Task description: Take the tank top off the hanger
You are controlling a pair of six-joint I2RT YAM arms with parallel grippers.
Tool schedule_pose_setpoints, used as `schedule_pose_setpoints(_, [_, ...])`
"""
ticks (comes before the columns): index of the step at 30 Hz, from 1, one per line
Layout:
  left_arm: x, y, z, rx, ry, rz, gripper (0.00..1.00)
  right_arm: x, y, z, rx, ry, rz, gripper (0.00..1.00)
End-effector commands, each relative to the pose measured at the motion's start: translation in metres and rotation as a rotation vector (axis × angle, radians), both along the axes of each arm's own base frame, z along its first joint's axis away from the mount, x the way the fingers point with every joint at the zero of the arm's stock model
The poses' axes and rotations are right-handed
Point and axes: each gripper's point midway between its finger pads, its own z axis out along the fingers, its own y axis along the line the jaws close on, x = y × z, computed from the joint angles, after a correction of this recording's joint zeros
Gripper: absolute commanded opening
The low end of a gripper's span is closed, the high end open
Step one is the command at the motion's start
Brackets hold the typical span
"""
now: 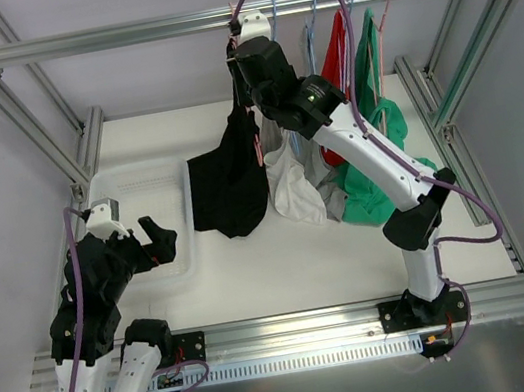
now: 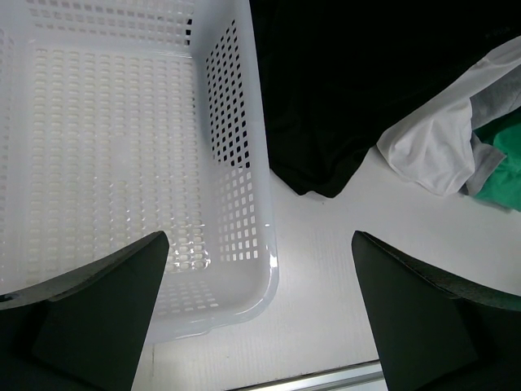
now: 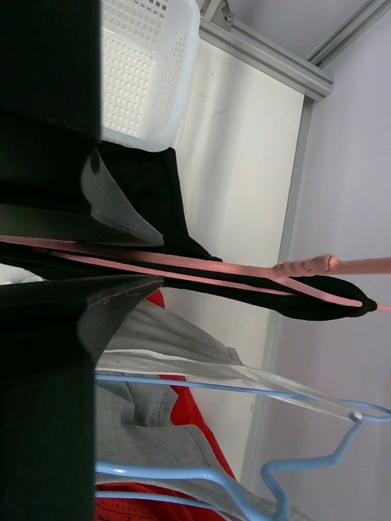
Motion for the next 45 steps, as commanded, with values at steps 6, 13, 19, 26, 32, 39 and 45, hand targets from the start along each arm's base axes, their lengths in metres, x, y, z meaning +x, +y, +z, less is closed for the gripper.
schedule_pose_setpoints(6, [0.003, -0.004, 0.007, -0.008, -0.037, -0.021, 0.99, 0.001, -0.009, 0.035, 0.096, -0.077, -0.05, 0.0])
schedule_pose_setpoints(13, [0.003, -0.005, 0.007, -0.009, -0.037, -0.025, 0.99, -0.005, -0.018, 0.067, 0.182, -0.147, -0.065, 0.0])
schedule_pose_setpoints(19, [0.003, -0.006, 0.007, -0.01, -0.037, -0.032, 0.99, -0.008, -0.02, 0.097, 0.256, -0.218, -0.057, 0.0])
schedule_pose_setpoints(26, [0.002, -0.006, 0.008, -0.011, -0.043, -0.032, 0.99, -0.014, -0.018, 0.105, 0.289, -0.23, -0.014, 0.0])
schedule_pose_setpoints(32, [-0.003, -0.017, 0.021, -0.031, -0.087, -0.103, 0.99, -0.053, -0.027, 0.096, 0.302, -0.186, 0.082, 0.0])
schedule_pose_setpoints(39, [-0.003, -0.029, 0.043, -0.07, -0.15, -0.166, 0.99, -0.104, -0.028, 0.052, 0.231, -0.121, 0.272, 0.0])
schedule_pose_setpoints(45, [0.004, -0.07, 0.088, -0.218, -0.186, -0.353, 0.99, -0.167, -0.06, 0.021, 0.251, -0.077, 0.384, 0.0])
